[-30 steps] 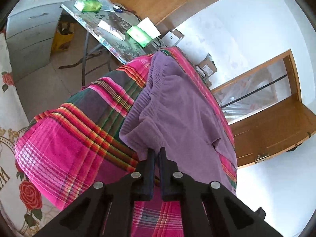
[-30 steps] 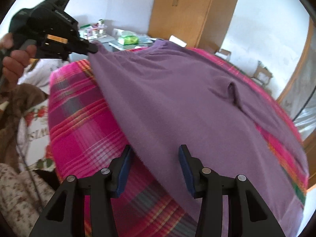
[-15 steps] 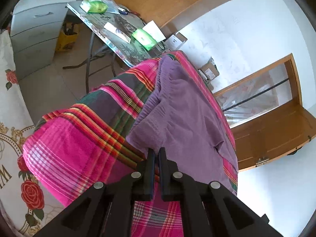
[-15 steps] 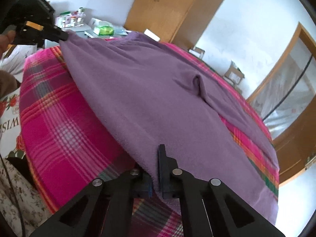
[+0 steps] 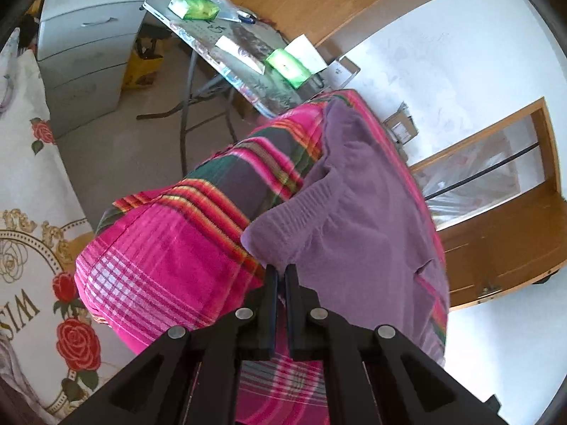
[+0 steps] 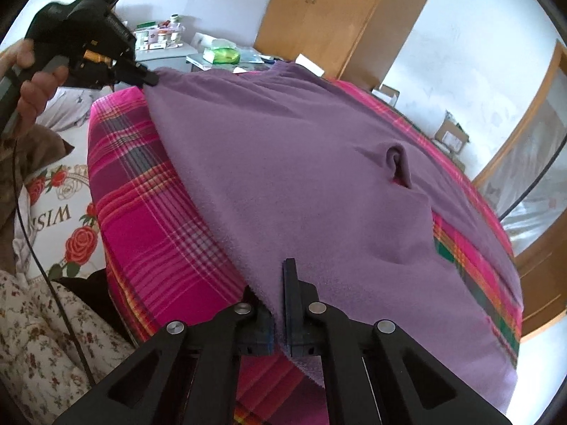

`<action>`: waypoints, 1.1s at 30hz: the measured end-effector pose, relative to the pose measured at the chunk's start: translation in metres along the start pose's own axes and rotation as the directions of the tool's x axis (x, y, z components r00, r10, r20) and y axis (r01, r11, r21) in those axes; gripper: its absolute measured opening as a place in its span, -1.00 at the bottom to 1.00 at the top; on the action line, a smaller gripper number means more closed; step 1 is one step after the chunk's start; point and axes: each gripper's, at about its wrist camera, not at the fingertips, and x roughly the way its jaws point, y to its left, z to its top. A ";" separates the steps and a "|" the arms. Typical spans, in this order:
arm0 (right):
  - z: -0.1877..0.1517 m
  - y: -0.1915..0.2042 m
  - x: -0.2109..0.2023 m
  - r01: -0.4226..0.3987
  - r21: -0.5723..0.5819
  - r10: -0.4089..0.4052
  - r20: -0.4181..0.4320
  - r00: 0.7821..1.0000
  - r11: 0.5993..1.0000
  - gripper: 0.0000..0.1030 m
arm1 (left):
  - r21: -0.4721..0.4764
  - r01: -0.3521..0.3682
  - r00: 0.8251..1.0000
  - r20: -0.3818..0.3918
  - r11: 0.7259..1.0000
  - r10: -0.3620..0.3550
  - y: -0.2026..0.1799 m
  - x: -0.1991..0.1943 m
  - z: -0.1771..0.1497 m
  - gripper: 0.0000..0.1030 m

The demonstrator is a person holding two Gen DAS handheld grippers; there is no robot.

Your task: Fold clothes

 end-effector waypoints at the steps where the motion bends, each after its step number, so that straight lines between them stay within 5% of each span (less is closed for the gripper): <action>1: 0.000 -0.001 0.001 -0.005 0.006 0.005 0.000 1.000 1.000 -0.87 | 0.013 -0.009 1.000 0.000 1.000 0.009 -0.001 -0.001 0.000 -0.92; 5: 0.001 -0.010 -0.004 -0.054 0.015 0.054 0.004 0.999 0.998 -0.80 | 0.055 -0.050 0.999 0.019 0.997 0.049 -0.006 -0.005 -0.001 -0.71; 11: -0.011 -0.041 -0.023 -0.205 0.108 0.203 0.031 0.979 0.973 -0.55 | 0.063 -0.128 0.986 0.117 0.990 0.120 -0.008 -0.030 0.005 -0.70; 15: -0.024 -0.079 -0.038 -0.302 0.246 0.287 0.096 0.953 0.921 -0.53 | 0.102 -0.141 0.980 0.154 0.985 0.124 -0.022 -0.039 0.008 -0.70; 20: -0.047 -0.134 -0.045 -0.323 0.451 0.281 0.161 0.946 0.832 -0.45 | 0.206 -0.104 0.990 0.116 0.973 0.081 -0.058 -0.027 0.008 -0.65; 27: -0.069 -0.180 -0.032 -0.107 0.549 0.087 0.062 0.994 0.829 -0.45 | 0.381 -0.024 0.998 -0.046 0.924 0.044 -0.129 0.031 -0.003 -0.63; 33: -0.113 -0.237 -0.042 0.118 0.677 -0.117 -0.047 0.992 0.726 -0.45 | 0.510 0.062 0.981 -0.190 0.858 0.042 -0.187 0.081 -0.028 -0.63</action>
